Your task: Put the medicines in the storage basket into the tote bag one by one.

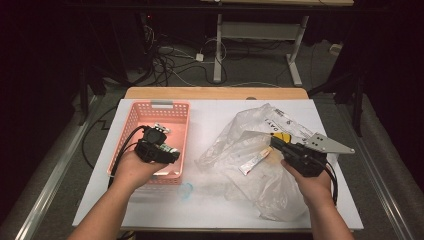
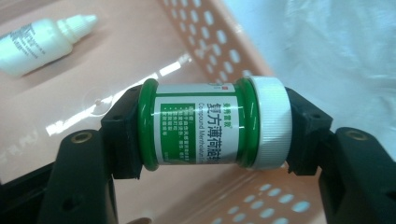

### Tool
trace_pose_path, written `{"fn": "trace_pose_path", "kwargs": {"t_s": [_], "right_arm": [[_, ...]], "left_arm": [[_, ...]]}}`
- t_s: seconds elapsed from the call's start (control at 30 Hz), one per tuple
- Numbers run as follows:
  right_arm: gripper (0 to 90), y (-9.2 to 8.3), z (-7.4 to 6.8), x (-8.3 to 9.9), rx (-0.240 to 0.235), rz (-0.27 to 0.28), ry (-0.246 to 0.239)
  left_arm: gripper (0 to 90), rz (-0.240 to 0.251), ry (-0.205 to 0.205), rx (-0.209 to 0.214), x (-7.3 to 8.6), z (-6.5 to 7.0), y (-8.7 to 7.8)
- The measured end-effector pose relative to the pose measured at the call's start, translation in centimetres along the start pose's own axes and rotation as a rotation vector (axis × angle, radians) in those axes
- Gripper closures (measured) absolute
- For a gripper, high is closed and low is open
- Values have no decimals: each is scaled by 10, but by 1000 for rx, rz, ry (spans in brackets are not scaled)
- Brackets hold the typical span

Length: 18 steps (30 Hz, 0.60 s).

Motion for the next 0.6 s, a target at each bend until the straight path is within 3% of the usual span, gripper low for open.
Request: {"fn": "trace_pose_path", "kwargs": {"t_s": [0.6], "right_arm": [[900,0,0,1,-1,-2,-1]], "left_arm": [[344,55,147,98,10,61,-17]]}}
Point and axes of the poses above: each handheld gripper's, and its own axes: y roughly forward along the jaws, x roughly out of its underside, z roughly to its right, the point moved 2 cm from there along y, roughly forward along the jaws, and after that the axes turned 7 degrees about -y, right-handed, at the moved point
